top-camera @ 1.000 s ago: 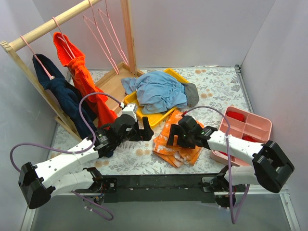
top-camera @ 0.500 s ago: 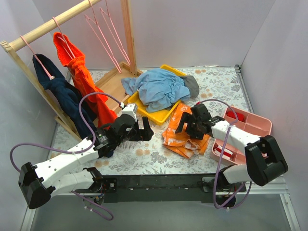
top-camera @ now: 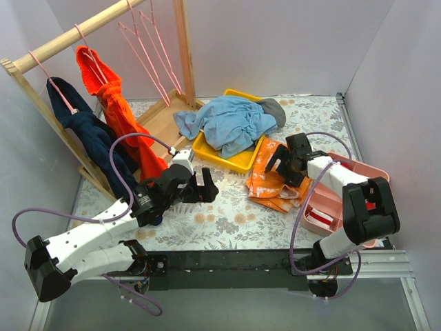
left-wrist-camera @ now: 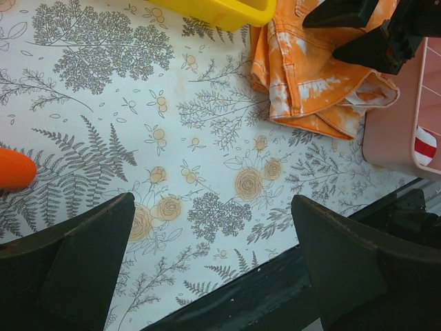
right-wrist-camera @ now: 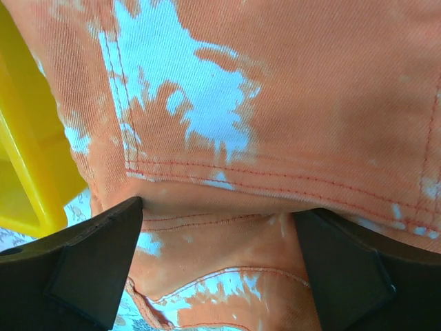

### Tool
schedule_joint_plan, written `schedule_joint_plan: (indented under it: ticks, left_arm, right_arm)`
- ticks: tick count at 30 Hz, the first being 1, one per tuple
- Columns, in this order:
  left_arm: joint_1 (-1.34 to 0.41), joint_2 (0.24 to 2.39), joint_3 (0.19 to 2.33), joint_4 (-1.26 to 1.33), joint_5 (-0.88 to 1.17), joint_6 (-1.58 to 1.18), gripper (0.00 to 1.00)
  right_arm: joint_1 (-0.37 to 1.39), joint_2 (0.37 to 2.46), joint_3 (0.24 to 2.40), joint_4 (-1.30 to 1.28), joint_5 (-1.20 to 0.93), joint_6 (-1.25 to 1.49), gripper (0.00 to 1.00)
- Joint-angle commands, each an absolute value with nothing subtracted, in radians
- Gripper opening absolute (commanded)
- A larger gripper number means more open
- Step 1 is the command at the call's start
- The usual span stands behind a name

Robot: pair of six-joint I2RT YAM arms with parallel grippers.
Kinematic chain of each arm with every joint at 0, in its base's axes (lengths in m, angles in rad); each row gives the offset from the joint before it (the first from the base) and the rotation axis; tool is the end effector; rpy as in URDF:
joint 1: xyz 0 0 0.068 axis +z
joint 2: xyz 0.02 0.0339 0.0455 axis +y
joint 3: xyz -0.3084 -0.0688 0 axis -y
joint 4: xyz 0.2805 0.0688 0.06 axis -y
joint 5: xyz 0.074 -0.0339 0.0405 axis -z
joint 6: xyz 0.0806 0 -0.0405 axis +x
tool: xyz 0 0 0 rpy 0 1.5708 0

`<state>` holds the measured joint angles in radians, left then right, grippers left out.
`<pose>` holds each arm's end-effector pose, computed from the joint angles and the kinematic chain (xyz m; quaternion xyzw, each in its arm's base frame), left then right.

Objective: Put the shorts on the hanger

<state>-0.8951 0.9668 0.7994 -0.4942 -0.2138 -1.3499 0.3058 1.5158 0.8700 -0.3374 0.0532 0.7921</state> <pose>0.1709 -0.1859 0.2859 -0.2470 0.8597 -0.3519 0.2756 0.3339 0.1009 0.1720 0.2378 0.9268 0.1293 0.2602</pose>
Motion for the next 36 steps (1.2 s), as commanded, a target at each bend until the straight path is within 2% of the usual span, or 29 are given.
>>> schedule_joint_plan:
  ticks: [1,12,18,31,36]
  left_arm:
    - [-0.896,0.939,0.825,-0.5,-0.219,-1.341,0.98]
    - [-0.896,0.923,0.821,-0.497,-0.215,-1.341,0.98]
    - [-0.896,0.919,0.818,-0.499,-0.213,-1.341,0.98]
    - [-0.896,0.92,0.824,-0.492,-0.212,-1.342,0.98]
    - [-0.896,0.922,0.828,-0.495,-0.21,-1.341,0.98]
  right_arm:
    - [0.273,1.594,0.946,-0.324,0.15,0.793,0.99]
    - [0.198,1.617,0.959,-0.324,0.207,0.891,0.99]
    - [0.17,1.71,1.101,-0.379,0.193,0.859,0.99]
    - [0.158,1.853,1.221,-0.382,0.153,0.92,0.98]
    - [0.163,1.887,1.305,-0.419,0.207,0.885,0.99]
